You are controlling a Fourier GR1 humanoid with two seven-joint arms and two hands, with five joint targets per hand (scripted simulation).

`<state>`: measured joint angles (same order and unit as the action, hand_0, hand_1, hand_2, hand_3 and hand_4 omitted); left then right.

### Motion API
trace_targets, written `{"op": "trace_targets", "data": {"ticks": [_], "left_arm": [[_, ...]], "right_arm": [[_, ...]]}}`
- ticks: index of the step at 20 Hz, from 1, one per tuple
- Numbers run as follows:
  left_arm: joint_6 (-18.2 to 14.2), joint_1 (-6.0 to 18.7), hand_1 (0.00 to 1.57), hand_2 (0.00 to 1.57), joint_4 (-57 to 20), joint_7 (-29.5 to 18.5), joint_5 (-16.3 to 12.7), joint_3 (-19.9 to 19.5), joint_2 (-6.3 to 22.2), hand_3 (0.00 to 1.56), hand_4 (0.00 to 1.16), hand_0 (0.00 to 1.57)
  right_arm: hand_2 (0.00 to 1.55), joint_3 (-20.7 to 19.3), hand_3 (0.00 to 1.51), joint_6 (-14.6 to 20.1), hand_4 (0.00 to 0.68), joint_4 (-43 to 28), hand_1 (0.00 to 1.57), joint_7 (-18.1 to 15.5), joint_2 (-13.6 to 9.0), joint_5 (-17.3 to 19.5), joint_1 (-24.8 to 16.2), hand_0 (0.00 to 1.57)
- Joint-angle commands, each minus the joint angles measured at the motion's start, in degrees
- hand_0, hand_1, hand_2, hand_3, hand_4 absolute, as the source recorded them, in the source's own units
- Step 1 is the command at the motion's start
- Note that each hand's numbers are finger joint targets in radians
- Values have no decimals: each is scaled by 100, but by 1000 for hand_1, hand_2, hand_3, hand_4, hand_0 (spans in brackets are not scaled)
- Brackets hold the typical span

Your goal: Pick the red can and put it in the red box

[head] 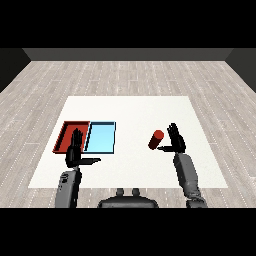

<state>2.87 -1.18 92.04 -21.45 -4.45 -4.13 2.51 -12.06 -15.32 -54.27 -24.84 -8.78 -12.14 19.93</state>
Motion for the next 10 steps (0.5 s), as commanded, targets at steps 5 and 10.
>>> {"op": "trace_targets", "data": {"ticks": [5, 10], "left_arm": [[-104, -127, 0, 0, 288, 132, 87, 140, -77, 0, 0, 0], [212, -187, 0, 0, -201, -405, -50, -100, 91, 0, 0, 0]], "right_arm": [[0, -38, 0, -130, 0, 638, 0, -305, 24, -156, 187, 0], [0, 33, 0, -48, 0, 1435, 0, -942, 101, 85, 484, 0]]}}
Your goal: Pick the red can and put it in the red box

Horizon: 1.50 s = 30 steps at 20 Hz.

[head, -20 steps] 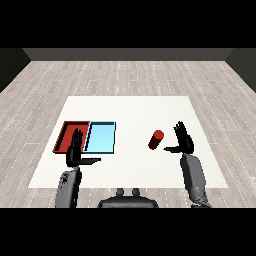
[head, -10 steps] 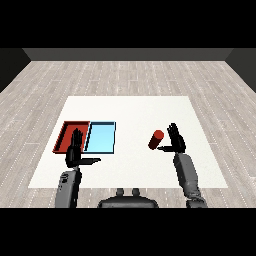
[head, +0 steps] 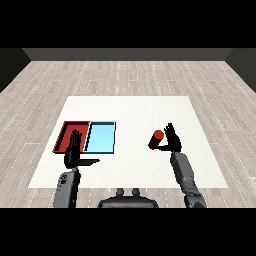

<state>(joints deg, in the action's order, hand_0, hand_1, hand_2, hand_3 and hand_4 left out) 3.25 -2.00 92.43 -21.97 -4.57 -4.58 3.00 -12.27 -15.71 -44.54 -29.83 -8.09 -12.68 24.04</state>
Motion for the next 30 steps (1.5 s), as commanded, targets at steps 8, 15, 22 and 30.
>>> {"op": "trace_targets", "data": {"ticks": [8, 15, 22, 30], "left_arm": [[-198, 329, 0, 0, 63, 314, -11, 18, -73, 0, 0, 0], [-135, 92, 0, 0, -99, -54, 12, 16, -109, 0, 0, 0], [-108, -170, 0, 0, 257, 129, 63, 254, -196, 0, 0, 0], [-298, 27, 0, 0, 322, 285, 174, 207, -178, 0, 0, 0]], "right_arm": [[0, 137, 0, 46, 0, 227, 0, -156, 155, -47, -54, 0], [0, 94, 0, -97, 0, 789, 0, -377, 16, -40, 313, 0], [0, 223, 0, 131, 0, 834, 0, -158, 118, 48, 535, 0], [0, 174, 0, 185, 0, 877, 0, -8, 80, -38, 732, 0]]}}
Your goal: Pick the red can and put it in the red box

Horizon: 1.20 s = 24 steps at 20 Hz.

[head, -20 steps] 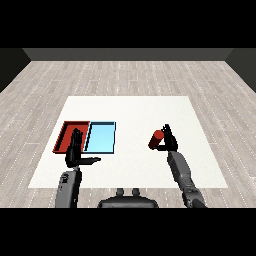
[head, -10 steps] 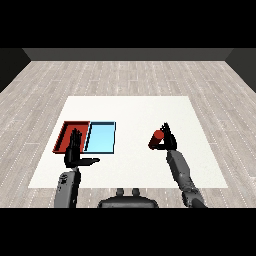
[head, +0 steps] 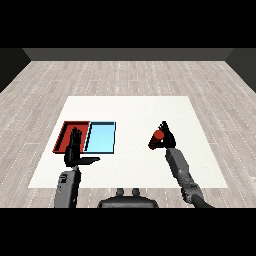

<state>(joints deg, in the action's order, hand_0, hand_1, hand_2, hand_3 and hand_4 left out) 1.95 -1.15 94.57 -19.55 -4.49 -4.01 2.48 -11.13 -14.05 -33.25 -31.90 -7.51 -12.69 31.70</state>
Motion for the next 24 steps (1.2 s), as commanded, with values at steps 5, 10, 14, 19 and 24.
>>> {"op": "trace_targets", "data": {"ticks": [5, 10, 14, 19, 24], "left_arm": [[240, -135, 0, 0, 192, 66, -225, -152, 186, 0, 0, 0], [139, -110, 0, 0, -298, -351, 21, -94, 63, 0, 0, 0], [2, -398, 0, 0, 81, -346, 93, 100, -146, 0, 0, 0], [25, 27, 0, 0, -398, -359, 13, -133, 10, 0, 0, 0], [205, 22, 0, 0, -239, -198, -99, -203, 189, 0, 0, 0]], "right_arm": [[0, -15, 0, -59, 0, 410, 0, -70, -163, 71, 215, 0], [0, 7, 0, 210, 0, 664, 0, -210, 139, 120, 497, 0], [0, -37, 0, 374, 0, 881, 0, -114, 265, 99, 676, 0], [1464, 174, 1432, 753, 655, 247, 1478, 30, 67, 322, 253, 1478], [1464, 50, 1437, 919, 667, 524, 1494, -19, -79, 347, 555, 1494]]}}
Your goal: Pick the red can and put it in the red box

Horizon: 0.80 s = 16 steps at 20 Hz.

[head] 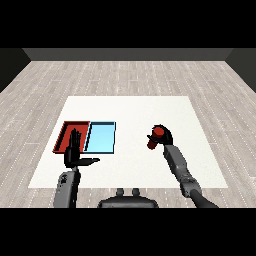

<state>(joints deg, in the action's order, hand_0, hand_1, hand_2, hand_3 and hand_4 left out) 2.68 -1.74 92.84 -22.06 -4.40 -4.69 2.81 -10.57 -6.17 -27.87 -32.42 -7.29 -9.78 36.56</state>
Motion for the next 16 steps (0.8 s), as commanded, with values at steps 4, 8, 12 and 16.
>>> {"op": "trace_targets", "data": {"ticks": [4, 8, 12, 16], "left_arm": [[134, -11, 0, 0, -111, -21, -96, -117, 119, 0, 0, 0], [-104, 26, 0, 0, -421, -353, 295, 194, -162, 0, 0, 0], [-33, 340, 0, 0, -353, 48, 157, 280, -170, 0, 0, 0], [-338, -80, 0, 0, 373, 398, 612, 668, -271, 0, 0, 0]], "right_arm": [[1455, 180, 1425, 74, 646, -257, 1466, -78, -157, 236, -265, 1466], [1457, 310, 1419, 391, 652, -724, 1472, 198, 99, 294, -102, 1472], [1444, 235, 1410, 383, 653, -937, 1445, -198, 153, 218, -351, 1445], [1435, 530, 1406, 455, 649, -2498, 1435, 491, 168, 185, -832, 1435]]}}
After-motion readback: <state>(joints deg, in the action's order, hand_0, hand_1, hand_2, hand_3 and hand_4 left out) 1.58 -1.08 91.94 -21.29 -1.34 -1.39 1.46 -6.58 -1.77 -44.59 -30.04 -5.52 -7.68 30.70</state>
